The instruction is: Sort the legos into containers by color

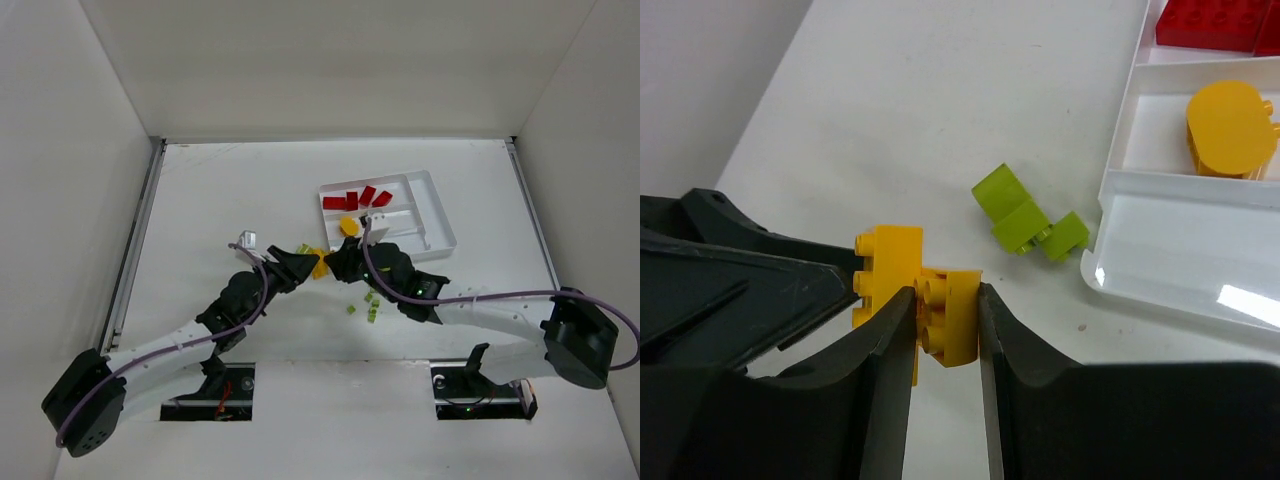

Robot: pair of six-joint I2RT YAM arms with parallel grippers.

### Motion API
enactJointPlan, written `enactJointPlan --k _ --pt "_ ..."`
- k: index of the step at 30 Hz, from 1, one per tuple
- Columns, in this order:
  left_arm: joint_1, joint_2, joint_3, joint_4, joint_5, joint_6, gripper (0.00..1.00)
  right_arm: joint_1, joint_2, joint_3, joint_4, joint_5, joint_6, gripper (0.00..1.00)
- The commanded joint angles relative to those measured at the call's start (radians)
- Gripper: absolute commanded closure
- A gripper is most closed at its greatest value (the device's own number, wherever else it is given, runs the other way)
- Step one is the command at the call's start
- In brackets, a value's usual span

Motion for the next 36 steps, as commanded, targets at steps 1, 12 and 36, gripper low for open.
enactJointPlan --k 1,12,36 --pt "-0.048 0.020 0.077 -0.060 -0.105 0.117 0.46 0.043 0.035 0.076 -0.050 0.135 -0.105 0.70" --pt "-0.077 0.103 0.116 -0.061 -0.122 0.148 0.56 0.079 0.070 0.109 -0.066 0.175 -0.126 0.70" --pt "-0.013 -0.082 0.059 -0.169 -0.102 0.158 0.88 0.010 -0.010 0.053 -0.070 0.198 -0.120 0.70"
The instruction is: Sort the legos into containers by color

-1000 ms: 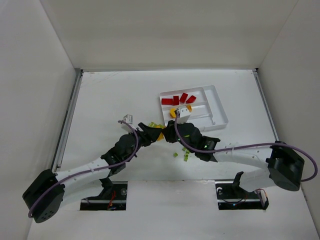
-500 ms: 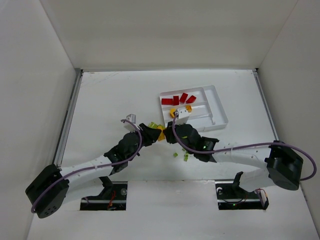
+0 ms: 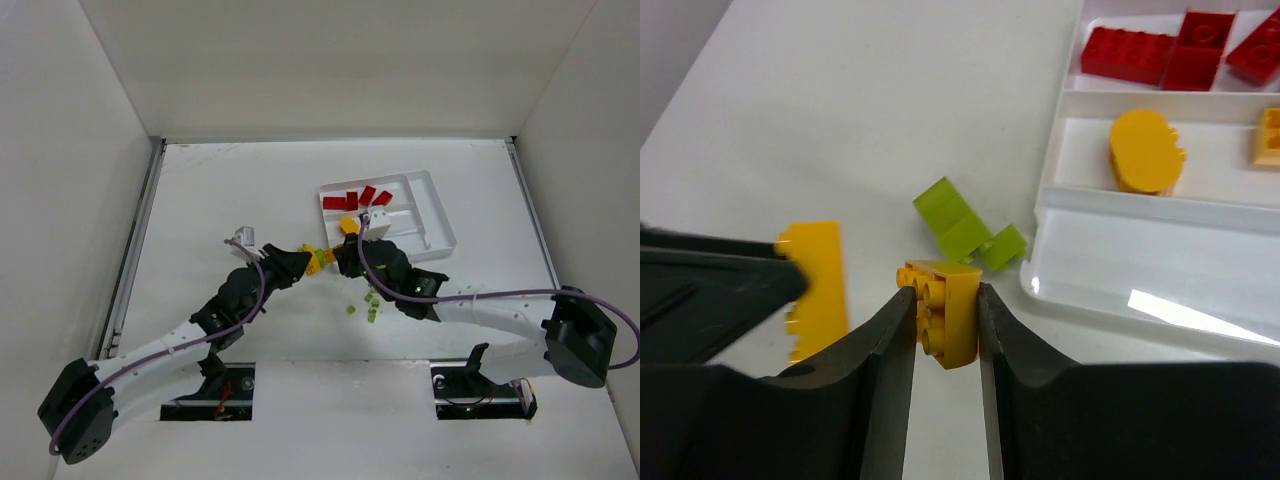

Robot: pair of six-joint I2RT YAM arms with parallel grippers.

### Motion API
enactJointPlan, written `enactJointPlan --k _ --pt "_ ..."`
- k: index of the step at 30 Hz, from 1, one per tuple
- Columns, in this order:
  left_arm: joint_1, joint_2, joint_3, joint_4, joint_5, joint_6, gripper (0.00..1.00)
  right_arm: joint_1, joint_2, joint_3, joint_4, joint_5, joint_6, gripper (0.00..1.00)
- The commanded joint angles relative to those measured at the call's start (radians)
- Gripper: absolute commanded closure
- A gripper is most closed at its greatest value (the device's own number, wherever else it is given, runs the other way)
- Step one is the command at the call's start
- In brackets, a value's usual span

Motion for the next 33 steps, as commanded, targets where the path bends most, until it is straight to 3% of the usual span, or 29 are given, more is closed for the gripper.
enactJointPlan --k 1,9,19,30,33 --pt "0.029 -0.075 -0.021 -0.031 -0.007 0.010 0.88 -0.037 -0.041 -0.005 0.019 0.035 -0.001 0.70" --pt "0.045 -0.117 -0.011 -0.065 0.011 0.008 0.86 -0.184 -0.045 -0.010 0.019 0.026 0.022 0.70" --pt "0.003 0.142 0.117 0.099 0.054 0.056 0.85 -0.532 0.165 0.106 0.010 -0.001 0.056 0.70" --pt "0.023 0.423 0.285 0.204 0.111 0.094 0.84 -0.658 0.372 0.260 -0.051 -0.070 0.080 0.64" --pt "0.029 0.501 0.337 0.223 0.116 0.096 0.84 -0.670 0.375 0.260 -0.042 -0.087 0.103 0.53"
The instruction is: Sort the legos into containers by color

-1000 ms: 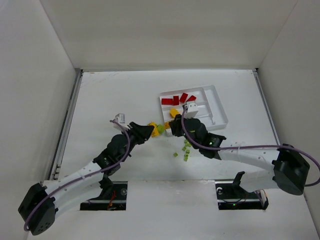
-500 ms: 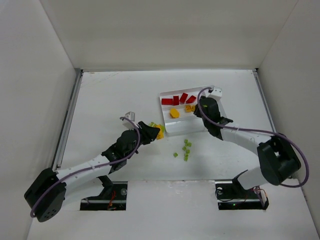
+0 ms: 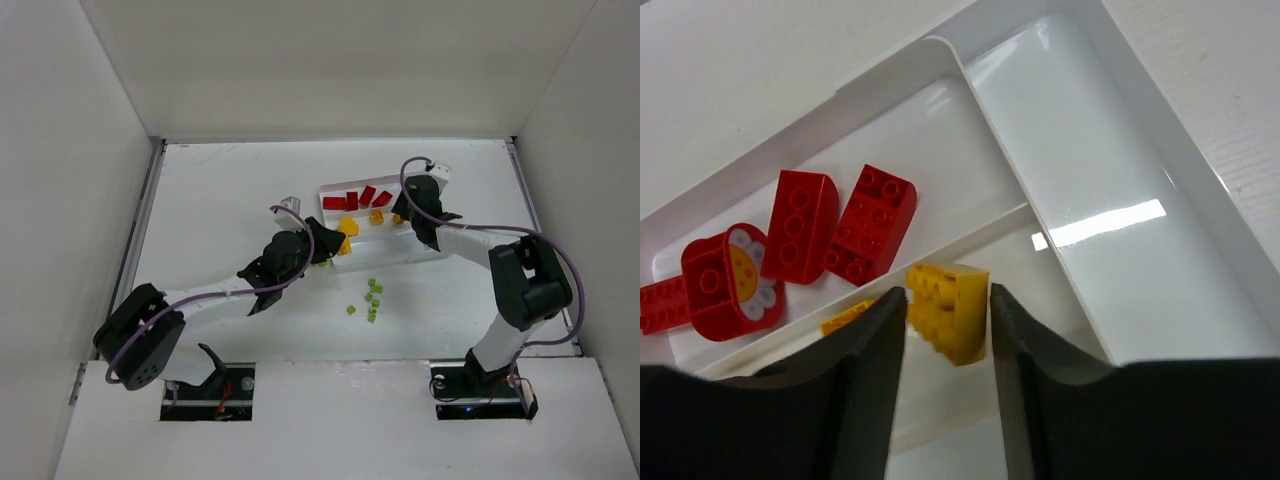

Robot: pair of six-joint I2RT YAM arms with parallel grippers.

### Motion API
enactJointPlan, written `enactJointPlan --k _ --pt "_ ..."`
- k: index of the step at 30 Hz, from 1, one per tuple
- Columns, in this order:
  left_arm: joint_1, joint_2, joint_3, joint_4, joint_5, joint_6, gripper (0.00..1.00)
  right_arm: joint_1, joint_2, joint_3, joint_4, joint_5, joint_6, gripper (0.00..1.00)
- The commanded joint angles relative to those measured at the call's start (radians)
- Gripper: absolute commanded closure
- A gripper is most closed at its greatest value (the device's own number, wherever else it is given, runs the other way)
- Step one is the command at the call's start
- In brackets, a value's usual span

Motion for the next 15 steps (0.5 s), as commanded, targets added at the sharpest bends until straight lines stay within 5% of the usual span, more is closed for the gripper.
enactJointPlan --k 1,4,9,15 --pt "0.012 0.067 0.085 0.095 0.020 0.028 0.84 -0.012 -0.013 0.037 0.013 -0.032 0.029 0.46" --pt "0.016 0.165 0.166 0.100 0.020 0.049 0.83 -0.012 -0.065 0.014 0.025 -0.035 0.031 0.32" --pt "0.004 0.322 0.306 0.091 0.009 0.126 0.83 0.013 -0.240 -0.104 0.073 -0.003 0.069 0.32" --pt "0.009 0.495 0.473 0.054 -0.012 0.220 0.82 0.083 -0.489 -0.300 0.113 0.037 0.108 0.62"
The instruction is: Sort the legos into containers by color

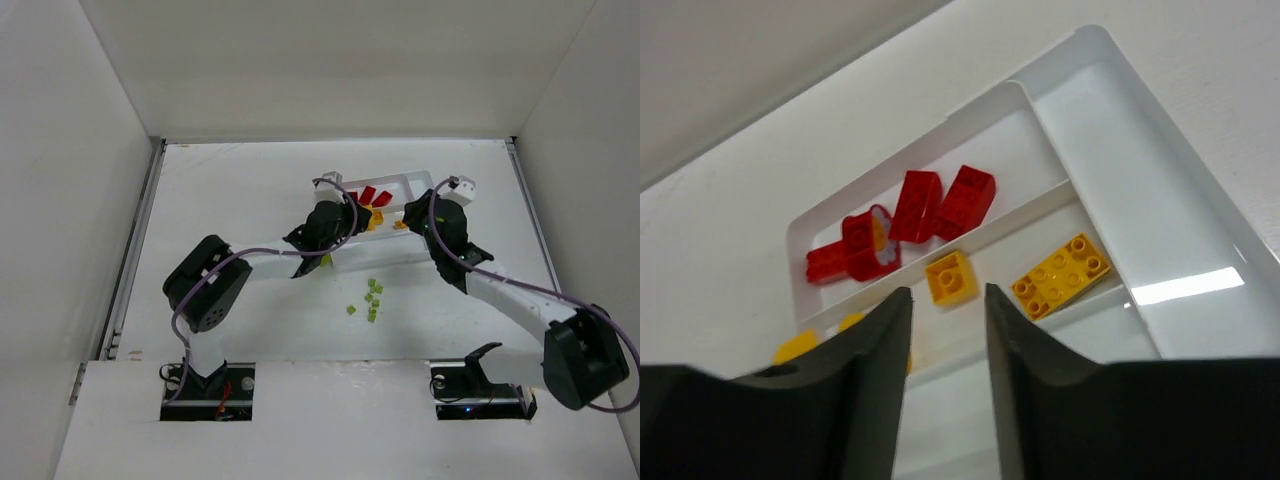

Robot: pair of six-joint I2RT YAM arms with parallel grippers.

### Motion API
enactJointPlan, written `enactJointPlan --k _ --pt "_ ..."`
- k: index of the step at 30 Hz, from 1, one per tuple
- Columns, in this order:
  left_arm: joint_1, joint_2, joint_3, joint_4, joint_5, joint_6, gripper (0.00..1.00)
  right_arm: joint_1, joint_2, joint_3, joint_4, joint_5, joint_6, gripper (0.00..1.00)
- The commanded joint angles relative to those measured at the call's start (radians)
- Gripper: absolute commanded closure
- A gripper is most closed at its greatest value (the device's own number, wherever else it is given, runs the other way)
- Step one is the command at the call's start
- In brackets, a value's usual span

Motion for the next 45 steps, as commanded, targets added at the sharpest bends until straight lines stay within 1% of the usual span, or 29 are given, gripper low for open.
enactJointPlan --k 1,4,6,8,10,14,16,19,24,29,31,33,36,37,38,41,43,45 --pt "-0.001 0.062 0.105 0.014 -0.017 0.092 0.82 0.033 -0.121 -0.095 0.052 0.037 0.036 0.64" --pt "-0.004 0.128 0.176 0.012 -0.019 0.142 0.82 0.065 -0.212 -0.179 0.055 0.036 0.039 0.65" --pt "-0.004 0.154 0.204 0.001 -0.025 0.145 0.82 0.080 -0.255 -0.217 0.055 0.031 0.039 0.64" --pt "-0.004 0.169 0.218 -0.025 -0.049 0.121 0.82 0.096 -0.280 -0.248 0.063 0.037 0.043 0.63" --pt "-0.010 0.180 0.224 -0.057 -0.109 0.077 0.82 0.100 -0.284 -0.268 0.081 0.037 0.050 0.62" --pt "-0.019 0.212 0.228 -0.049 -0.184 0.029 0.82 0.109 -0.272 -0.294 0.150 0.016 0.072 0.62" --pt "-0.024 0.241 0.250 -0.023 -0.163 0.053 0.81 0.116 -0.272 -0.299 0.169 0.005 0.073 0.61" --pt "-0.024 0.284 0.280 0.024 -0.112 0.145 0.81 0.125 -0.290 -0.310 0.175 -0.003 0.073 0.61" --pt "-0.035 0.314 0.333 -0.014 -0.071 0.277 0.81 0.122 -0.303 -0.317 0.177 -0.006 0.073 0.60" --pt "-0.036 0.289 0.314 -0.040 -0.043 0.374 0.79 0.125 -0.286 -0.313 0.178 -0.007 0.073 0.58" --pt "-0.036 0.272 0.294 -0.049 -0.028 0.405 0.77 0.125 -0.281 -0.311 0.178 -0.006 0.073 0.52" --pt "-0.041 0.251 0.273 -0.057 -0.025 0.437 0.70 0.125 -0.278 -0.310 0.178 -0.003 0.072 0.44" --pt "-0.048 0.217 0.250 -0.068 -0.028 0.463 0.52 0.125 -0.281 -0.310 0.178 0.002 0.064 0.35" --pt "-0.050 0.203 0.239 -0.065 -0.032 0.464 0.47 0.125 -0.284 -0.310 0.178 0.002 0.059 0.34" --pt "-0.051 0.187 0.230 -0.062 -0.036 0.463 0.44 0.125 -0.292 -0.313 0.178 0.004 0.056 0.33" --pt "-0.051 0.115 0.198 -0.060 -0.043 0.449 0.36 0.125 -0.317 -0.323 0.178 0.005 0.053 0.33" --pt "-0.055 0.049 0.172 -0.056 -0.049 0.440 0.33 0.125 -0.321 -0.325 0.178 0.005 0.053 0.35" --pt "-0.055 -0.027 0.141 -0.048 -0.051 0.431 0.31 0.129 -0.318 -0.323 0.183 0.005 0.052 0.40"
